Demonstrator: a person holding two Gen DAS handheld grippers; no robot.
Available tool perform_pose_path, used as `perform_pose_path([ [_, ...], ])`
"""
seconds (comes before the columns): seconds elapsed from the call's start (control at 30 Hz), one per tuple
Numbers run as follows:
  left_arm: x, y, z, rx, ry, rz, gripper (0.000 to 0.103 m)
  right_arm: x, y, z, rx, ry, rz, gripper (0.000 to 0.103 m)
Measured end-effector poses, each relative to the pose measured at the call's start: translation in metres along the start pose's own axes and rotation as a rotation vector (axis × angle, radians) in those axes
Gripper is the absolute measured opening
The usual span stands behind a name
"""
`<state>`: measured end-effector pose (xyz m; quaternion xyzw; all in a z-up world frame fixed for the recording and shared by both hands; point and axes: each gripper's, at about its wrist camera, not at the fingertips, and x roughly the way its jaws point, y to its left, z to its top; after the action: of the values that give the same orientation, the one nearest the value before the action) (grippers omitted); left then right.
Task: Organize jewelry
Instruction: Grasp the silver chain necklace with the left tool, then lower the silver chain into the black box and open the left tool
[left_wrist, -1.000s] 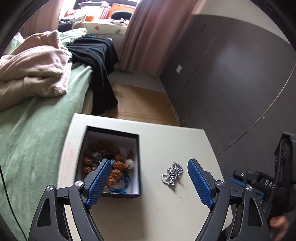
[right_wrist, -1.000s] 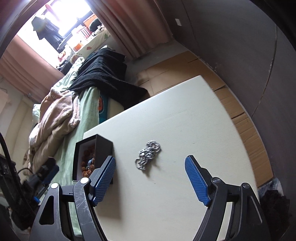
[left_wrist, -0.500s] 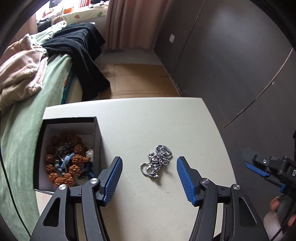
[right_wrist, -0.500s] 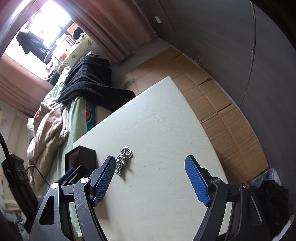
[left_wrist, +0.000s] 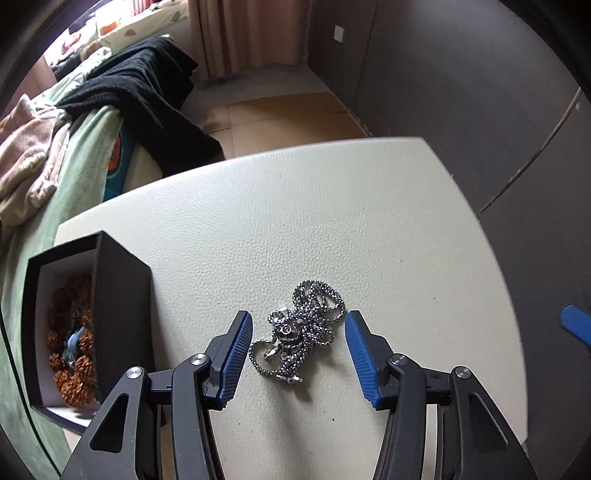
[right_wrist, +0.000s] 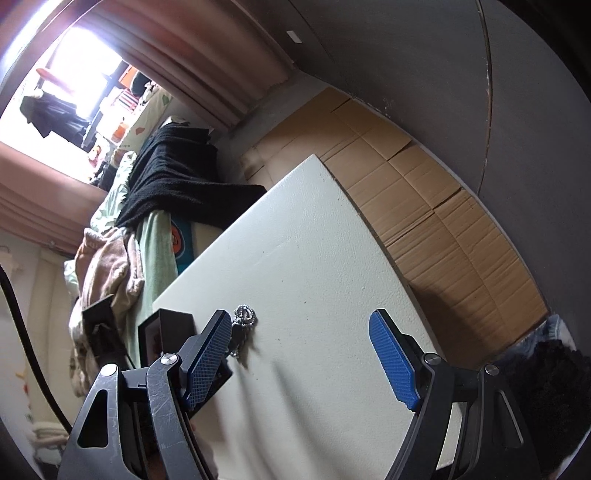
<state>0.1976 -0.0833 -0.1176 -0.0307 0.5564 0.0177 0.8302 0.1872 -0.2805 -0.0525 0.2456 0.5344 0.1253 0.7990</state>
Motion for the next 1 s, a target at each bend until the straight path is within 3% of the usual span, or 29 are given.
perform_pose_path([
  [0.07, 0.002, 0.001, -0.003, 0.0, -0.011, 0.011, 0.05, 0.0, -0.003, 0.001, 0.015, 0.001, 0.001, 0.077],
  [0.13, 0.001, 0.003, -0.004, 0.005, -0.017, 0.02, 0.027, 0.003, -0.004, 0.002, 0.019, 0.009, 0.0, 0.077],
  [0.2, -0.003, 0.01, -0.005, -0.034, -0.01, -0.023, 0.021, 0.005, -0.003, 0.002, 0.021, 0.017, 0.001, 0.077],
  [0.3, -0.014, 0.018, -0.004, -0.059, -0.013, -0.051, 0.02, 0.01, 0.0, 0.001, 0.019, 0.028, 0.021, 0.077],
  [0.4, -0.032, 0.018, -0.003, -0.05, -0.04, -0.067, 0.02, 0.015, -0.002, 0.0, 0.06, 0.048, 0.116, 0.077],
  [0.7, -0.091, 0.034, 0.001, -0.047, -0.124, -0.107, 0.019, 0.04, 0.027, -0.013, -0.048, 0.07, 0.075, 0.076],
  [1.0, -0.146, 0.068, 0.009, -0.059, -0.217, -0.094, 0.019, 0.076, 0.06, -0.023, -0.185, 0.125, 0.084, 0.047],
])
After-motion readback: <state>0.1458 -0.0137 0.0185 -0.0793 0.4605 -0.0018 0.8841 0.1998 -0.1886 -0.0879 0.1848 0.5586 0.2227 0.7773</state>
